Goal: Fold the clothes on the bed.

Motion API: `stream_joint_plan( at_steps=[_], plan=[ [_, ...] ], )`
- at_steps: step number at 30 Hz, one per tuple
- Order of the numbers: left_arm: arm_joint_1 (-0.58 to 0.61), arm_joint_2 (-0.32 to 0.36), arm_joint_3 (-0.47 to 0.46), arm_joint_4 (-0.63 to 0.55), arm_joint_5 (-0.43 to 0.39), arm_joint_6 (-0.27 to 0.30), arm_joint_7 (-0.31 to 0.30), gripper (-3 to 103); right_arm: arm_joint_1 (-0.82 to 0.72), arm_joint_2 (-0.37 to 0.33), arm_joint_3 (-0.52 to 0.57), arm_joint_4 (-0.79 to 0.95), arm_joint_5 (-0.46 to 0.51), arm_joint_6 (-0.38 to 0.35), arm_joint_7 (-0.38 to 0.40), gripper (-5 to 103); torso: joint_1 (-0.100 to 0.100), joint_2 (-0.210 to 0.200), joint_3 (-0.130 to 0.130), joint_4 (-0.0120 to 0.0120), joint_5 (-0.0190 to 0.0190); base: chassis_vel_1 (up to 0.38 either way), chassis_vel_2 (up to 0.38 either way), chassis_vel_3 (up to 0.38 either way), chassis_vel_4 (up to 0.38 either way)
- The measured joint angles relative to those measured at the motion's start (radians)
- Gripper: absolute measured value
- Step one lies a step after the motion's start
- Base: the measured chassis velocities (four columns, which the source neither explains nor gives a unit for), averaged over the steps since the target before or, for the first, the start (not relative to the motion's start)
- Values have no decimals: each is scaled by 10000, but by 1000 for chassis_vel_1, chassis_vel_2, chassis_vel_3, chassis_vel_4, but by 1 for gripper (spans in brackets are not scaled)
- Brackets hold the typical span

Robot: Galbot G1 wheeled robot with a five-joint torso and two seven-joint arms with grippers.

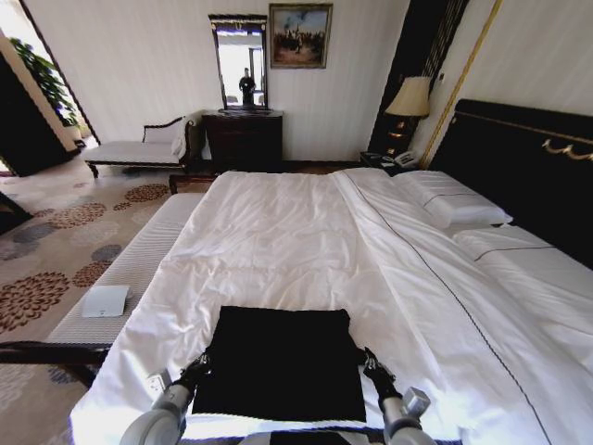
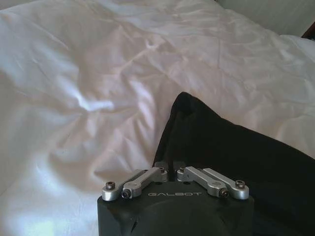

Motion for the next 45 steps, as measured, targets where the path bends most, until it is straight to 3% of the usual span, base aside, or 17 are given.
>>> stream_joint_plan(
  at_steps=[3,5,6,8,10,11,13,15,16,17,19,21,26,44,45],
  plan=[
    [277,54,-227,-612,161,-246,259,20,-292,-4,96,902,223,-106,333,27,0,0,0,2,0,0,0,0,0],
    [303,116,-551,-1012,61,-400,402,26,-375,56,276,1536,437,-161,567,38,-1,1,0,2,0,0,0,0,0],
    [303,116,-551,-1012,61,-400,402,26,-375,56,276,1536,437,-161,567,38,-1,1,0,2,0,0,0,0,0],
    [0,148,-802,-1164,-171,-453,493,36,-219,145,463,1811,543,-178,696,50,-1,1,0,2,0,0,0,0,0],
    [-728,146,-894,-889,-426,-492,493,47,181,238,618,1823,647,-194,755,55,-1,1,0,3,0,0,0,0,0],
    [-728,146,-894,-889,-426,-492,493,47,181,238,618,1823,647,-194,755,55,-1,1,0,3,0,0,0,0,0],
    [-1586,143,-779,-151,-587,-575,473,53,591,386,658,1628,687,-209,792,65,-1,1,0,2,-2,0,0,0,0],
    [-2527,209,-347,970,-415,-1088,1155,64,1066,662,573,1327,633,-218,794,77,2,-2,2,-1,-2,0,0,0,0],
    [-2832,221,-154,1388,-270,-1280,1458,69,1213,791,499,1227,569,-224,790,77,3,-2,3,0,-1,0,0,0,0],
    [-2832,221,-154,1388,-270,-1280,1458,69,1213,791,499,1227,569,-224,790,77,3,-2,3,0,-1,0,0,0,0],
    [-3315,133,175,2045,-157,-1472,1801,74,1455,1039,338,1069,411,-227,758,88,3,-2,2,0,-1,0,0,0,0],
    [-3627,-57,339,2505,-90,-1504,1873,85,1684,1115,152,903,352,-240,704,97,1,-1,2,-2,-2,0,0,0,0],
    [-3886,-381,362,3173,77,-1496,1852,98,2058,1066,-14,487,351,-257,600,100,1,-1,2,6,0,0,0,0,0],
    [-4084,-924,551,4385,-565,-1784,1855,103,2146,1060,-76,221,147,-256,584,100,0,0,0,3,1,0,0,0,0],
    [-4114,-934,604,4420,-584,-1786,1879,100,2135,1052,-73,203,136,-255,585,100,-1,0,0,2,1,0,0,0,0]
  ],
)
